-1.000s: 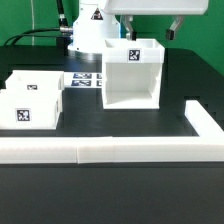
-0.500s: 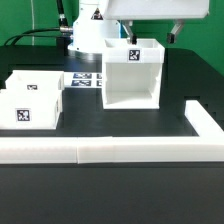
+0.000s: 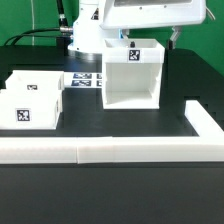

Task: Assemble drawer

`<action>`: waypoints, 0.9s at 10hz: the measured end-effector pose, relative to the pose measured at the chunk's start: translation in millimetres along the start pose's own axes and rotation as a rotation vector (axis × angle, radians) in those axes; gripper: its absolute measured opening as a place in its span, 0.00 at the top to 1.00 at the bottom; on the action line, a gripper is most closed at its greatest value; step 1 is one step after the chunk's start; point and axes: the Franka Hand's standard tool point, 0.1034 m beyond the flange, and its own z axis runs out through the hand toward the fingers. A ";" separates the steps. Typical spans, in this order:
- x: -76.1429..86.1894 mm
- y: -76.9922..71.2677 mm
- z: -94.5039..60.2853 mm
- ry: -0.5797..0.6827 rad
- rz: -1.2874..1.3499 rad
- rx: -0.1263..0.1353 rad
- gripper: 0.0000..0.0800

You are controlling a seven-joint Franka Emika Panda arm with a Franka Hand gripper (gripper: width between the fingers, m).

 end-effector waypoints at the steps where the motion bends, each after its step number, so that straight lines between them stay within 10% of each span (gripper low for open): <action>1: -1.6 -0.4 2.8 0.000 0.004 -0.001 0.19; 3: -2.3 -3.3 4.9 0.000 0.005 -0.002 0.50; 4: -2.1 -3.2 4.8 0.000 0.004 -0.001 0.50; 6: -2.2 -3.2 4.9 -0.001 0.004 -0.001 0.91; 9: -1.8 -3.0 4.6 0.000 0.004 -0.001 0.95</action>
Offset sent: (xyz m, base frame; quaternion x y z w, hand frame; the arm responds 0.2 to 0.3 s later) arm 0.0000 0.0000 0.0000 0.0000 0.0000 0.0000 1.0000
